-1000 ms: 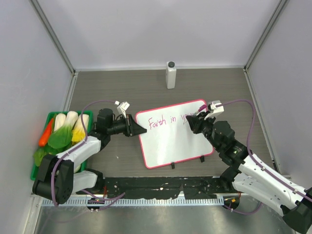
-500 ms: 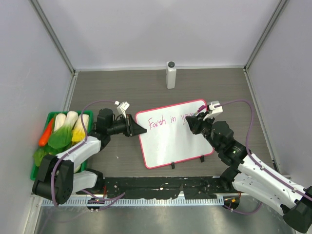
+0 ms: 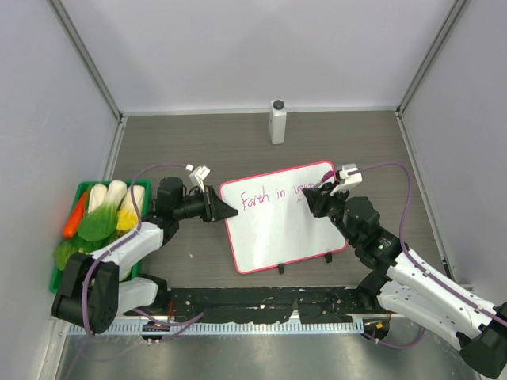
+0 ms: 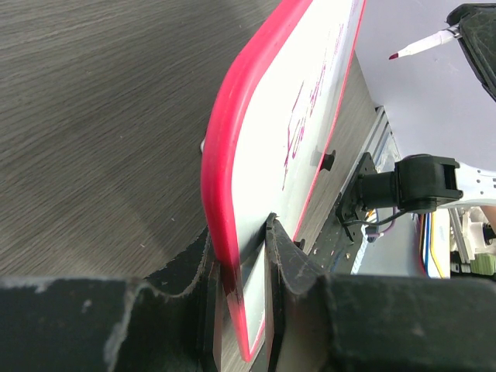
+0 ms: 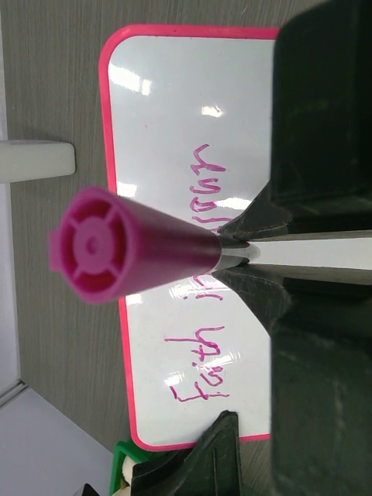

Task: Write a sentence on the whiteboard
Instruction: Write with the whiteboard marker on the whiteboard.

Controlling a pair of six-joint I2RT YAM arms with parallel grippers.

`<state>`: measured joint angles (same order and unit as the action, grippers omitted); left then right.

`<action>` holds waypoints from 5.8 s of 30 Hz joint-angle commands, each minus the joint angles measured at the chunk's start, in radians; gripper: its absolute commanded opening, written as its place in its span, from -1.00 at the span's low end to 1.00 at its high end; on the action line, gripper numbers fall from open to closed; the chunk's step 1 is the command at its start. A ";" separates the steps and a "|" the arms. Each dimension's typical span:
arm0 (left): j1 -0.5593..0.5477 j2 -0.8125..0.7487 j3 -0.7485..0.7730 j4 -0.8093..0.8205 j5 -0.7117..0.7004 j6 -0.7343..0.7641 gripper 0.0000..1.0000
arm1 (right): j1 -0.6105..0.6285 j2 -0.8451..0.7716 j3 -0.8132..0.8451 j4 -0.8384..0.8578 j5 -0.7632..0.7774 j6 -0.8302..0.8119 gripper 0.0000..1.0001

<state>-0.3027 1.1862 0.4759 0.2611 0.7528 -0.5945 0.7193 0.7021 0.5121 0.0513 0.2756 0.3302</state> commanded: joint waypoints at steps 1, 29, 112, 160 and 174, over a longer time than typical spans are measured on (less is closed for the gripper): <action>0.036 0.013 -0.022 -0.033 -0.299 0.165 -1.00 | 0.005 -0.016 0.032 0.022 0.034 -0.049 -0.98; 0.036 0.020 -0.013 -0.040 -0.351 0.141 -1.00 | 0.127 0.060 0.019 0.114 0.069 0.007 -0.97; -0.018 0.125 0.009 0.063 -0.365 0.139 -1.00 | 0.338 0.482 -0.012 0.443 0.197 0.062 -0.98; -0.018 0.132 0.012 0.064 -0.357 0.145 -1.00 | 0.362 0.517 0.091 0.470 0.310 0.012 -0.98; -0.018 0.130 0.012 0.061 -0.354 0.147 -1.00 | 0.362 0.508 0.086 0.444 0.326 0.024 -0.98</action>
<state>-0.3389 1.2854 0.5014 0.3851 0.6617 -0.6388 1.0809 1.2629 0.5808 0.4892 0.5640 0.3569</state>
